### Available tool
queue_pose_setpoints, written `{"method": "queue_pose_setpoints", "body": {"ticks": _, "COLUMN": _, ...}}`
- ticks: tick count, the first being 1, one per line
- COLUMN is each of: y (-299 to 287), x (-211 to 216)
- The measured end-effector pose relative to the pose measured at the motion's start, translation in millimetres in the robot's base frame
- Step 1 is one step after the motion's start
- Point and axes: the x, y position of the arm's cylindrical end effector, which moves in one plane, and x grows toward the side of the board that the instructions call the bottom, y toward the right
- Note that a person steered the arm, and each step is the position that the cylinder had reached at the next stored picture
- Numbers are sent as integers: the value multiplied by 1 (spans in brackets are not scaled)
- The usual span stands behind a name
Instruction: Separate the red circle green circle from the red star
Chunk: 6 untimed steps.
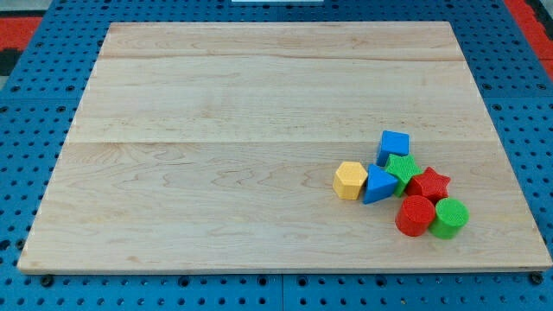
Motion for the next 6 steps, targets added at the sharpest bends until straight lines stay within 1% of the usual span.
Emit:
{"method": "queue_pose_setpoints", "body": {"ticks": 1, "y": -56, "x": -5}}
{"method": "queue_pose_setpoints", "body": {"ticks": 2, "y": -94, "x": 28}}
{"method": "queue_pose_setpoints", "body": {"ticks": 3, "y": -98, "x": 40}}
{"method": "queue_pose_setpoints", "body": {"ticks": 4, "y": -161, "x": 23}}
{"method": "queue_pose_setpoints", "body": {"ticks": 5, "y": -258, "x": -23}}
{"method": "queue_pose_setpoints", "body": {"ticks": 6, "y": -313, "x": -62}}
